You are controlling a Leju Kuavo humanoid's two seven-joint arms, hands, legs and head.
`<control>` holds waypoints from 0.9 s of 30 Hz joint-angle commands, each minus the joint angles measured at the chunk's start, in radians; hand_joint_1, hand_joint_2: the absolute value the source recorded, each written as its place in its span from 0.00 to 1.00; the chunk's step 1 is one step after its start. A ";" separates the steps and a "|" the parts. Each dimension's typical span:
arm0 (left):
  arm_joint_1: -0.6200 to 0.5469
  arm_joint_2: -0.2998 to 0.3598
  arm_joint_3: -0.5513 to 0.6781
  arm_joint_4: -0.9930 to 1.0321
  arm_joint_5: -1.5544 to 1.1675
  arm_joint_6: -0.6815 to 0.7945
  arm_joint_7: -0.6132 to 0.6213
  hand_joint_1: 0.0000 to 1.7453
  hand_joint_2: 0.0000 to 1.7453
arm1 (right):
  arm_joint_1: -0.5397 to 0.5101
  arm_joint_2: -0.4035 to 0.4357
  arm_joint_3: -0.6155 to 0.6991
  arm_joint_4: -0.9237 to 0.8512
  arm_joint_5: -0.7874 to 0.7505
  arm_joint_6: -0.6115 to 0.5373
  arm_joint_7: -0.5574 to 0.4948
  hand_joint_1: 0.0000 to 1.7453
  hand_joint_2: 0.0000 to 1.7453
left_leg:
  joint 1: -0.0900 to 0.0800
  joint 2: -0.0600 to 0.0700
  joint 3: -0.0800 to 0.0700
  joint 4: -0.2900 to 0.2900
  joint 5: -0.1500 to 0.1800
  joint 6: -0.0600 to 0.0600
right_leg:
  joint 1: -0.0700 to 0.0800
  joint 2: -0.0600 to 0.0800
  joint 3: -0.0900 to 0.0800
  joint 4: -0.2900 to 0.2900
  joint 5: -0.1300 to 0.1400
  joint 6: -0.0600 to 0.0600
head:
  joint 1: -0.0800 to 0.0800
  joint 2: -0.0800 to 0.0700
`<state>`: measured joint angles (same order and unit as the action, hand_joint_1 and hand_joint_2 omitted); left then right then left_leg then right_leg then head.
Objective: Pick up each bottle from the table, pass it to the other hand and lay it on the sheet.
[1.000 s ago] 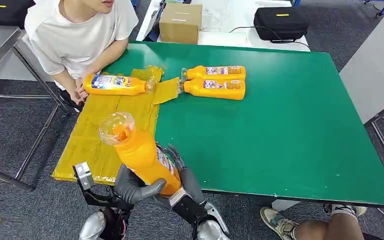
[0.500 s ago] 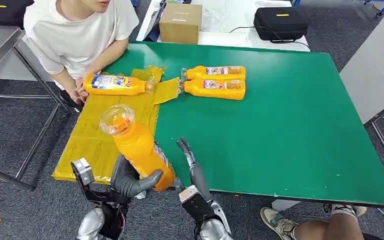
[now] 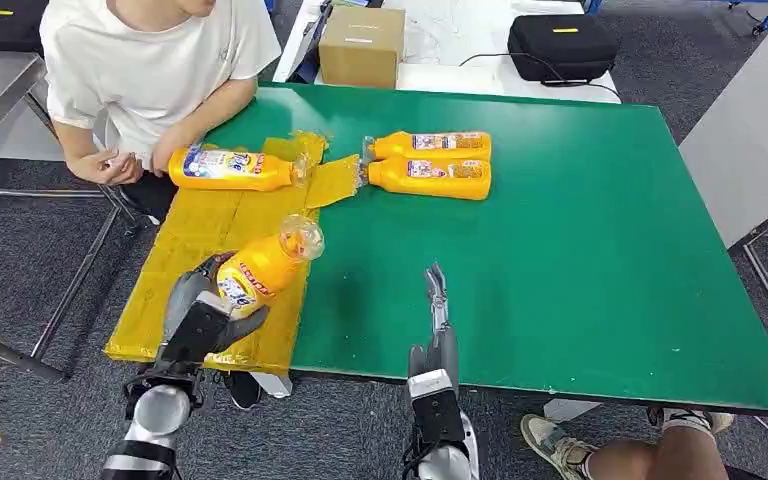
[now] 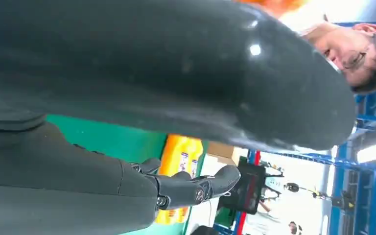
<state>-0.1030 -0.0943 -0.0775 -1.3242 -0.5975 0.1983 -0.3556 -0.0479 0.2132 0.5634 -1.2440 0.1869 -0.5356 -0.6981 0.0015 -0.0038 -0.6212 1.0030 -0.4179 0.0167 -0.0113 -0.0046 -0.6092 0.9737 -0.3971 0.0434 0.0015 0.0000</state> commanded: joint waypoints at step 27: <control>-0.540 0.165 -0.048 0.951 -0.421 -0.249 0.158 0.00 1.00 | -0.044 0.013 -0.005 0.051 -0.072 0.132 0.000 0.00 0.00 | 0.000 0.002 0.012 -0.001 0.000 -0.002 | 0.001 0.002 0.010 0.000 0.002 -0.004 | 0.000 0.000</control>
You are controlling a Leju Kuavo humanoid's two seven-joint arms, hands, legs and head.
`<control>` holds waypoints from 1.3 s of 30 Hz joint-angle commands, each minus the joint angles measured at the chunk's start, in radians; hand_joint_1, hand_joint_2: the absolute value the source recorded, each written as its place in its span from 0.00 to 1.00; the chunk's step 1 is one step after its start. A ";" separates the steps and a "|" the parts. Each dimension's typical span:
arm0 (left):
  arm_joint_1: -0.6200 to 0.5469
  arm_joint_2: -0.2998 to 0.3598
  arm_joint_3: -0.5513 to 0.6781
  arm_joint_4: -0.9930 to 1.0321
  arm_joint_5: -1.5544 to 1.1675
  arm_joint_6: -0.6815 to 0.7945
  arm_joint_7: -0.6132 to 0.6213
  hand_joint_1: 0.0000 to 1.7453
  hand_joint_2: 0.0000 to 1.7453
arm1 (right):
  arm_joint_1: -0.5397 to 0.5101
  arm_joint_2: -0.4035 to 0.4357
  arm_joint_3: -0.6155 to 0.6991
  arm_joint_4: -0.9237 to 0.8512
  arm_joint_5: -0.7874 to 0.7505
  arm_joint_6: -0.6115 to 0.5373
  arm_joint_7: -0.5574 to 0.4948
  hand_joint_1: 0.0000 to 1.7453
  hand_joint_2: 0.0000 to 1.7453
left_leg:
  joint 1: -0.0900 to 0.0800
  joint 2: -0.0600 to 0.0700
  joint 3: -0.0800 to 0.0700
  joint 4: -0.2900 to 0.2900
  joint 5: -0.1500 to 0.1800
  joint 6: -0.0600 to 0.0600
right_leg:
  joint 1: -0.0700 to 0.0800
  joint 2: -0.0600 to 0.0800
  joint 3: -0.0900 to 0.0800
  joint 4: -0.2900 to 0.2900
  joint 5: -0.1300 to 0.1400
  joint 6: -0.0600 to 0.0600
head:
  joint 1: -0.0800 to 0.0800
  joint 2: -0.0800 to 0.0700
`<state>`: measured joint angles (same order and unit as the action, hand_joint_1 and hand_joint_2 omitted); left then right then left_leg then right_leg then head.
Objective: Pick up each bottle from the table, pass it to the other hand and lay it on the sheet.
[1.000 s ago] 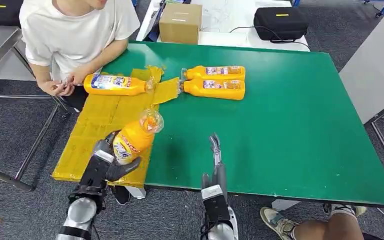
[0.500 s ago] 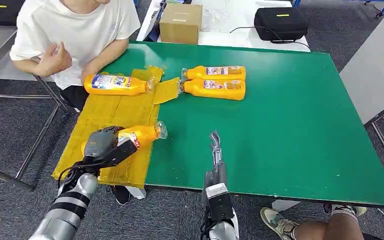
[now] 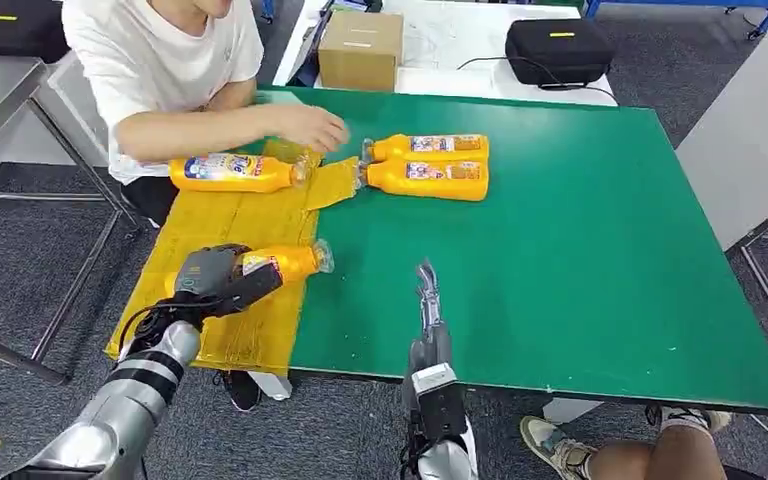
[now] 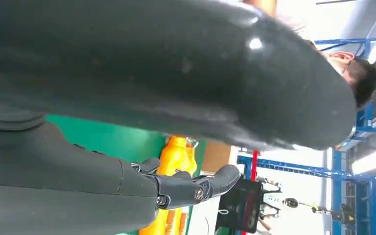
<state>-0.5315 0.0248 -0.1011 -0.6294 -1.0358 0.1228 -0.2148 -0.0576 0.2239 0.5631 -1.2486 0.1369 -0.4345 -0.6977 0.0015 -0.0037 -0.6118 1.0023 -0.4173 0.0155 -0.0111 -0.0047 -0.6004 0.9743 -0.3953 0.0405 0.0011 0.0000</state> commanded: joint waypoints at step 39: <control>0.018 0.005 0.185 -0.203 0.592 -0.399 -0.240 0.00 1.00 | -0.019 -0.002 0.004 0.041 -0.041 0.051 0.000 0.00 0.00 | 0.000 0.001 -0.005 0.000 0.001 -0.001 | 0.000 0.000 -0.006 0.001 0.000 -0.001 | 0.000 0.000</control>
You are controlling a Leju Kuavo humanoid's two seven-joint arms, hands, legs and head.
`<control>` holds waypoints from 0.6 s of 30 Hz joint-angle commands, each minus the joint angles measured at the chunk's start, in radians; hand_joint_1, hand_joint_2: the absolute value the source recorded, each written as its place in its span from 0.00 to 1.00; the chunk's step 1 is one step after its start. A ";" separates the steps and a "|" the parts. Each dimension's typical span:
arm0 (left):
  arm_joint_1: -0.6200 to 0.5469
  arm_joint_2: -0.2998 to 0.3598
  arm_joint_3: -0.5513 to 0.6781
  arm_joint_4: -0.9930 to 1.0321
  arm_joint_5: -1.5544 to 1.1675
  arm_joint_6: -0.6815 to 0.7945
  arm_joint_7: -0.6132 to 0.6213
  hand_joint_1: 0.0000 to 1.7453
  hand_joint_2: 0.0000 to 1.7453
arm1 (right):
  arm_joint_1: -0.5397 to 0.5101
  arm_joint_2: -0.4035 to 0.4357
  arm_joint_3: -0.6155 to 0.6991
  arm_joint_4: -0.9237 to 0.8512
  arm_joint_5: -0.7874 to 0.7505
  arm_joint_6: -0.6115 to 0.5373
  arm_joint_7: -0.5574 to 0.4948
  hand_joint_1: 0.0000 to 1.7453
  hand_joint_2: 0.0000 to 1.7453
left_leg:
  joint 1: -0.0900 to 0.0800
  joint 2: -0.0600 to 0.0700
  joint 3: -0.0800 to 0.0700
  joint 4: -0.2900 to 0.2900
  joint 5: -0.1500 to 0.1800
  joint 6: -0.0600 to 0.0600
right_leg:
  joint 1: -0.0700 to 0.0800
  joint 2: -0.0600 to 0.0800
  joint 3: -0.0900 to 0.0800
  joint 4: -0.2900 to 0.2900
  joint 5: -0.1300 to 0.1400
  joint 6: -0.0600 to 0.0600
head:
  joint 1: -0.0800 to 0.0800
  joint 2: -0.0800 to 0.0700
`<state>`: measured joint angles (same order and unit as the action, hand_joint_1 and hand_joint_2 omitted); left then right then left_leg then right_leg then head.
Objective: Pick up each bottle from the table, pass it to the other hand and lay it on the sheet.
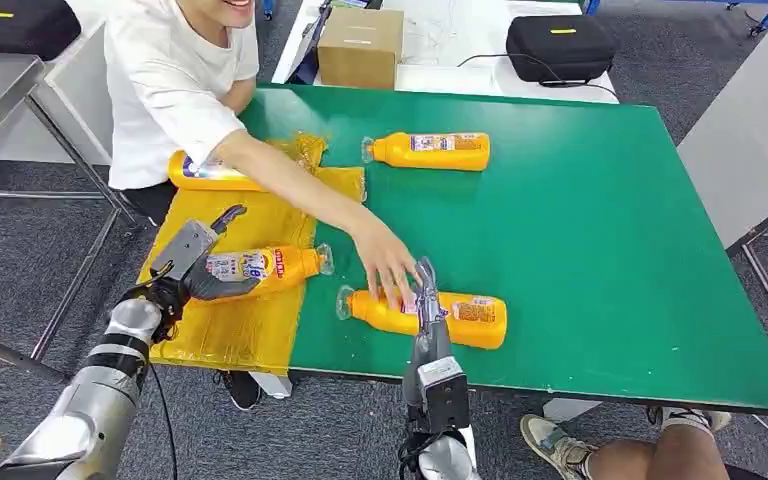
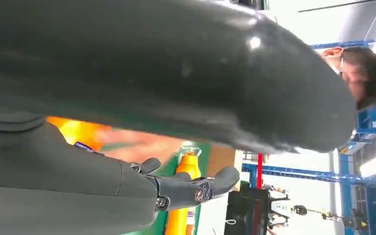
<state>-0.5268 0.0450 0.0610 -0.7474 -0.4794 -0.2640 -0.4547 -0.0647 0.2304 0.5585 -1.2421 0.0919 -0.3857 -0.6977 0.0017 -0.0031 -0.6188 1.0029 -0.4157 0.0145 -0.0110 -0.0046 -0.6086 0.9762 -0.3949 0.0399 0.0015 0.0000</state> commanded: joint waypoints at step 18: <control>0.166 -0.084 0.037 -0.463 0.369 0.017 0.027 0.00 1.00 | -0.056 -0.111 0.046 0.100 0.465 -0.312 0.000 0.00 1.00 | 0.001 0.000 0.003 0.000 -0.002 0.000 | 0.001 0.001 0.004 -0.002 -0.001 0.000 | 0.000 0.000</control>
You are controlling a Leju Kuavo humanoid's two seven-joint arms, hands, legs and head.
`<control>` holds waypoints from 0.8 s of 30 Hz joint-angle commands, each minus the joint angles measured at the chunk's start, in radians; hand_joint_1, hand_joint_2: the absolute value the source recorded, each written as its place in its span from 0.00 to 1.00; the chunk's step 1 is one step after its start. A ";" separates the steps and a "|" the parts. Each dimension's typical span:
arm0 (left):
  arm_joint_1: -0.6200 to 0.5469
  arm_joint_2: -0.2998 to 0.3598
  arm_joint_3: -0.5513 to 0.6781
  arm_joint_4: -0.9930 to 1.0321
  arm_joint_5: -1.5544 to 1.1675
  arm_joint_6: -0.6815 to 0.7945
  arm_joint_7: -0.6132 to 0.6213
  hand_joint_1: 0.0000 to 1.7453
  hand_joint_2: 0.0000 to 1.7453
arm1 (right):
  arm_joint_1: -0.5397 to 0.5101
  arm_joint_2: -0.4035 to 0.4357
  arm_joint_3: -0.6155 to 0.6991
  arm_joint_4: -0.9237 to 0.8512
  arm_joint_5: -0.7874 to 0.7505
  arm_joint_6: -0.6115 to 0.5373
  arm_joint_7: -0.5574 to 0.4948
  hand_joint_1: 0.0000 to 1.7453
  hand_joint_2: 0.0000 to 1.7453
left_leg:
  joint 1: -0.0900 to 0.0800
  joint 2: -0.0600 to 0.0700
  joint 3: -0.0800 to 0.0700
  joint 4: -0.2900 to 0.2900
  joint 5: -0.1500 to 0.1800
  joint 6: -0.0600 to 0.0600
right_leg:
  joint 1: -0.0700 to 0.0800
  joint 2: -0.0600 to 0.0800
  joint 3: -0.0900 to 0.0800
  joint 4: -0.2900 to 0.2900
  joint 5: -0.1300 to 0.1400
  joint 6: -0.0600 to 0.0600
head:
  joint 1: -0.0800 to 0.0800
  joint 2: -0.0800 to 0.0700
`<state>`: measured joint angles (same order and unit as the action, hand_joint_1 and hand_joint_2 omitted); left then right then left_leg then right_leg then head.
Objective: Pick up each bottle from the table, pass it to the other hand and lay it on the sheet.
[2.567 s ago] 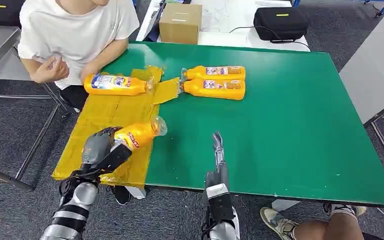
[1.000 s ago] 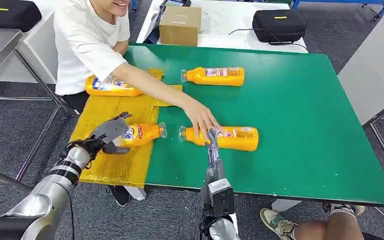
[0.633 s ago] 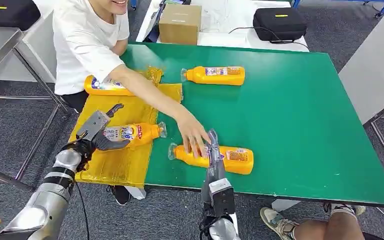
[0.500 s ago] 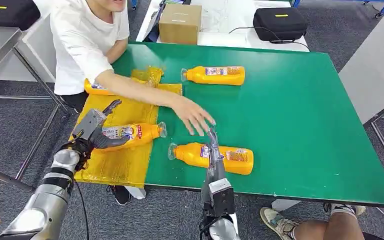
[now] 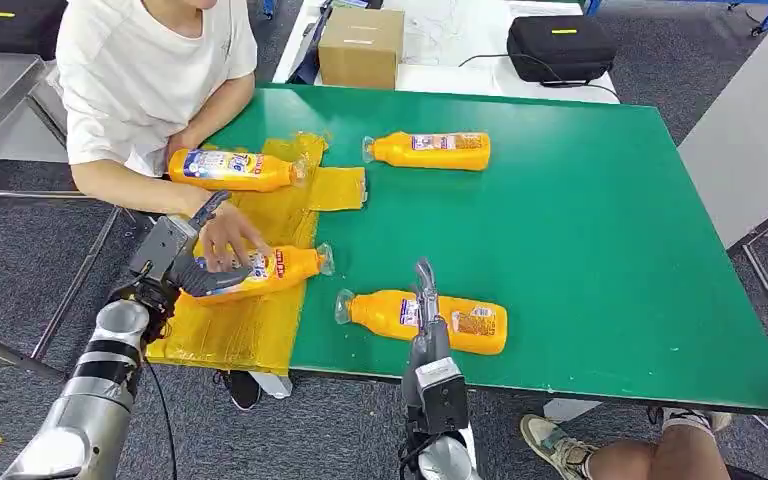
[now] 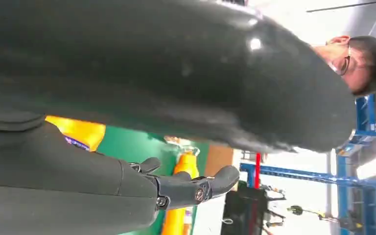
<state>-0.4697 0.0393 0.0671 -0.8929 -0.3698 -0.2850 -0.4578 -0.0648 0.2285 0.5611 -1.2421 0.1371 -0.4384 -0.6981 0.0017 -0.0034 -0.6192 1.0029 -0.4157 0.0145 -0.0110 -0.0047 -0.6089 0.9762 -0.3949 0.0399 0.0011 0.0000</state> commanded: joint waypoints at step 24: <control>0.516 -0.174 -0.044 -0.653 0.535 -0.018 0.048 0.00 1.00 | -0.151 -0.317 -0.296 0.235 0.907 -0.011 0.374 0.00 1.00 | -0.003 0.001 0.002 0.000 -0.005 0.002 | -0.002 0.002 0.003 -0.002 -0.003 0.003 | 0.000 0.000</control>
<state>0.0510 -0.1312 0.0702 -1.5255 0.1881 -0.3071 -0.4154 -0.0869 -0.0782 0.3182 -1.1566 1.0765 -0.5246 -0.3518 -0.0012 -0.0033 -0.6202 1.0031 -0.4188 0.0173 -0.0135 -0.0044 -0.6086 0.9743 -0.3969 0.0438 0.0008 0.0000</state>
